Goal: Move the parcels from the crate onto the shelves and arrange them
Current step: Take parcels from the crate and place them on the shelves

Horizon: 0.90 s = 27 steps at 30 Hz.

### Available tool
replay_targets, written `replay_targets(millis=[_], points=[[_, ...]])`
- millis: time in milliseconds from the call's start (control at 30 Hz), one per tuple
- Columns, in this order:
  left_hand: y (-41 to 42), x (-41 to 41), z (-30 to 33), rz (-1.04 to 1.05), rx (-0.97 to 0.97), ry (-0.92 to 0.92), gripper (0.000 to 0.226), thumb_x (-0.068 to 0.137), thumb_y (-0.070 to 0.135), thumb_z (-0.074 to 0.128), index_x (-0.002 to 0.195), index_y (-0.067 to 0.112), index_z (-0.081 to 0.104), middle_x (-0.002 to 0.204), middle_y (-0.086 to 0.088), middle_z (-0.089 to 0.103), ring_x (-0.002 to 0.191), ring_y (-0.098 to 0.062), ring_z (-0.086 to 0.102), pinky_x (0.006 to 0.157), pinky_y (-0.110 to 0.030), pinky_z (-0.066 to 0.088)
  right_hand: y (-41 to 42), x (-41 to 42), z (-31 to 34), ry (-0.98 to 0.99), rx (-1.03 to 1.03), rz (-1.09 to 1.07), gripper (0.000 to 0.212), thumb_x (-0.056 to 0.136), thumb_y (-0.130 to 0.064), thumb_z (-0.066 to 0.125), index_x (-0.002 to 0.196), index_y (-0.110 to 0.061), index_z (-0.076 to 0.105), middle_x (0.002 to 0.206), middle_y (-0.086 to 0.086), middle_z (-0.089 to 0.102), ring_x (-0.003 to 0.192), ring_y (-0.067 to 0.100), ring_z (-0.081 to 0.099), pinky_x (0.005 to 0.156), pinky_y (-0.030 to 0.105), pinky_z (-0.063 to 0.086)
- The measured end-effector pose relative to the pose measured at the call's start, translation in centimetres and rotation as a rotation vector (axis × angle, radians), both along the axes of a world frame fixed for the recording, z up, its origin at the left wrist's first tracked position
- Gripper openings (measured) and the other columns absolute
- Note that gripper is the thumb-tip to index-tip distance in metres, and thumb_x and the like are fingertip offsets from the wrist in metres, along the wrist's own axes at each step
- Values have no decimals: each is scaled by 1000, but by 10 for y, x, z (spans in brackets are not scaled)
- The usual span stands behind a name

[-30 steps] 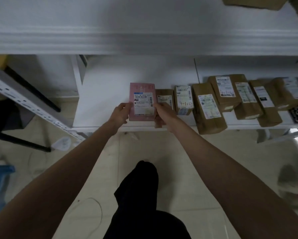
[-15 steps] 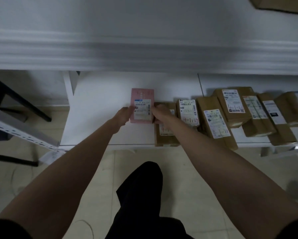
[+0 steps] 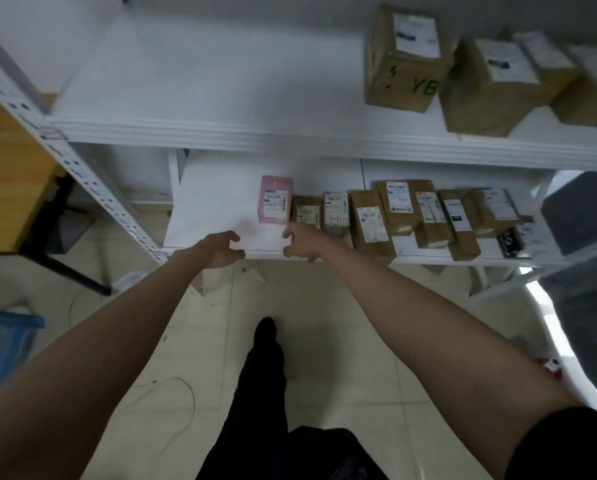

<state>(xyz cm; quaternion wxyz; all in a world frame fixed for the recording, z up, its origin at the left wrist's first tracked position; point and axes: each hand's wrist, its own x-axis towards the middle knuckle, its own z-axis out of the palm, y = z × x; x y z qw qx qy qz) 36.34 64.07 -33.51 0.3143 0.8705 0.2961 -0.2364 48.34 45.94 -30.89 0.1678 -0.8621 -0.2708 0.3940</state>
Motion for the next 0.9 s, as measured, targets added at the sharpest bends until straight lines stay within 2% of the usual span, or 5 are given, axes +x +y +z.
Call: replay_targets(millis=[300,433,533,767,900], points=[[-64,-160,116,-92,172,22,58,90,40,65,140,20,46,141,-8,52,126,-26,51,106,-34,40,-60,-131,115,-146,2,222,63,89,-19,70,145,-18,42,145,13,39,114,29,52,85,42,58],[-63,-223,161,-39,235,-27,57,91,39,64,141,20,45,144,-9,48,128,-26,49,104,-34,41,-42,-172,151,-233,13,327,60,88,-20,70,142,-20,44,140,12,43,100,26,54,81,42,58],[-55,-281,183,43,253,-19,60,93,39,62,145,19,40,148,-10,44,131,-27,46,103,-36,42,-14,-216,166,-263,20,444,58,87,-25,70,139,-24,46,136,10,46,98,28,60,79,40,59],[-38,-457,193,267,296,38,54,95,37,59,143,20,41,146,-8,44,132,-28,44,105,-37,38,62,-358,168,-249,25,739,61,88,-25,70,143,-20,43,125,11,51,94,24,55,59,30,49],[-38,-572,185,457,270,99,57,94,39,60,145,22,40,148,-8,44,133,-28,44,108,-37,37,95,-451,154,-234,9,882,63,88,-24,70,145,-20,44,137,10,48,99,25,52,62,32,50]])
